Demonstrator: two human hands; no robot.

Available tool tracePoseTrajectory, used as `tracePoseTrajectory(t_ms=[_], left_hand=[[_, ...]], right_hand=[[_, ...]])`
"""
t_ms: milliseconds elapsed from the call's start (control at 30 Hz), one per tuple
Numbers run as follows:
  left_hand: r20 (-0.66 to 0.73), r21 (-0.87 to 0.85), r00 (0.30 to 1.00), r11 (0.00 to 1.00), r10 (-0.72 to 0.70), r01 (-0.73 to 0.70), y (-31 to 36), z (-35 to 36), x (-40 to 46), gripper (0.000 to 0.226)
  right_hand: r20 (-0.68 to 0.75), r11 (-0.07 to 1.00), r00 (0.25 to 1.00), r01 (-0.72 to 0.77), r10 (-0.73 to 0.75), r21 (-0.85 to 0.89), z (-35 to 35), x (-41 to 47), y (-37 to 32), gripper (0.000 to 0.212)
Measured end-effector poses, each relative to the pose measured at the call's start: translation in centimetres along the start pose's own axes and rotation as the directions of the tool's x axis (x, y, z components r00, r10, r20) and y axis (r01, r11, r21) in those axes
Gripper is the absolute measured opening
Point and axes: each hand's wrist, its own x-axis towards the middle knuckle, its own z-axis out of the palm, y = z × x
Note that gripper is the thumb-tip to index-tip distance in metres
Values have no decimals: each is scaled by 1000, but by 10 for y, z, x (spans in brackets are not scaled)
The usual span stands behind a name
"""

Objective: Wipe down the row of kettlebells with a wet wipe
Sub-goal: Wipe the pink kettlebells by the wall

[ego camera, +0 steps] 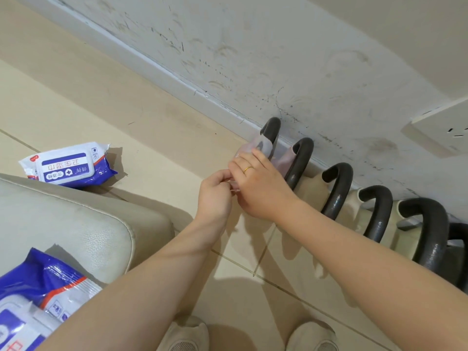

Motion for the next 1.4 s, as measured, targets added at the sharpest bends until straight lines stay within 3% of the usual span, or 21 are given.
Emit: tracePoseTrajectory(t_ms=[67,133,200,333,400,533,667,700,833,900,967,1000,1133,1200,1267,1333,1400], left_hand=[[-68,-15,998,1000,11,-12,-2,0,-2,36],[-159,2,987,1000,28,-28,-7,-2,-2,37],[-190,48,982,999,9,1,-11,-4,0,38],[-64,259,997,965,-30,46,-16,-3,3,37],[-36,340,999,941,5,7,-18,-2,5,35],[-26,395,999,919,28,-16,-17,-2,7,26],[17,381,996,921,84,-84,-8,2,6,28],[26,381,995,919,98,-101,-6,4,6,28],[79,343,987,926,139,-158,0,12,4,23],[86,350,986,922,145,-166,1,13,5,27],[91,366,986,916,139,-163,1,10,6,29],[94,377,986,913,134,-160,2,9,6,28],[144,445,983,879,117,-170,5,9,9,20],[191,565,976,801,107,-198,9,12,13,15],[197,665,976,718,95,-204,11,15,17,19],[215,671,972,709,91,-215,19,18,18,19],[241,639,965,731,103,-238,32,26,22,30]], right_hand=[[14,996,1000,-22,23,-81,2,3,5,31],[47,985,998,-35,43,-166,-2,6,17,40],[66,994,998,-7,14,-111,-6,6,31,48],[141,984,989,-69,46,165,-12,3,53,59],[146,987,988,-64,42,146,-10,1,50,59],[158,986,973,165,-168,34,-11,5,58,49],[70,988,989,-135,130,69,-15,14,86,52],[58,992,991,-124,122,37,-14,15,78,49],[95,975,981,182,-170,-127,-5,12,51,29],[30,985,994,104,-101,-137,-9,16,59,21],[44,996,998,-29,33,-90,-16,21,61,29],[40,995,999,-22,26,-100,-12,22,60,29],[-17,953,965,255,-261,-164,-4,22,62,21],[37,992,993,115,-113,-50,-11,28,70,30],[159,955,959,-258,235,148,-16,35,71,41],[244,792,887,-461,393,400,-17,36,65,57],[239,522,821,-525,518,672,-17,28,58,59]])
